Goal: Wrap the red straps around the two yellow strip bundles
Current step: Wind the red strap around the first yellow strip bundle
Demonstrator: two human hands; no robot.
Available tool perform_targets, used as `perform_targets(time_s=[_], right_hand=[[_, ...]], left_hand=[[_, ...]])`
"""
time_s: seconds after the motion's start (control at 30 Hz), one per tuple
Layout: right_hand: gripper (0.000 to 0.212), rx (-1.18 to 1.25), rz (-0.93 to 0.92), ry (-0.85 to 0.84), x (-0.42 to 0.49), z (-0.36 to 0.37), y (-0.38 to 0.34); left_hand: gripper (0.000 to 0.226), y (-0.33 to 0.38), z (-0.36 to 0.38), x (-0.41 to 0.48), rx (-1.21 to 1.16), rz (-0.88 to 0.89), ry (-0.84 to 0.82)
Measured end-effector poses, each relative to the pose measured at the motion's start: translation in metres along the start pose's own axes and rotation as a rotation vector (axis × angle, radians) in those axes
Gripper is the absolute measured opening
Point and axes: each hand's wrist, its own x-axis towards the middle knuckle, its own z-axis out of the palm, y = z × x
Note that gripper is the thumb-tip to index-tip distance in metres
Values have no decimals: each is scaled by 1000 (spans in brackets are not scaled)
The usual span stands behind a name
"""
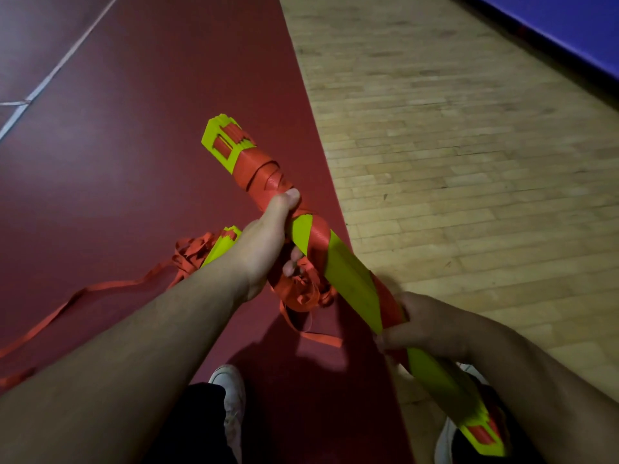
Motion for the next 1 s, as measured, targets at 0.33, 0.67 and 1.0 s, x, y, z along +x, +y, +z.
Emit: perform_targets(time_s=[0.33,0.67,1.0], right_hand=[[14,-93,-134,262,-3,-6,-5],[24,-267,-137,459,3,-7,-1],[26,-41,-142,287,-3,-15,0]], left_hand=[[18,-2,-10,-3,160,159,-245],[38,5,-15,-4,-53,56,-223],[44,3,-27,-3,-52,41,-321]])
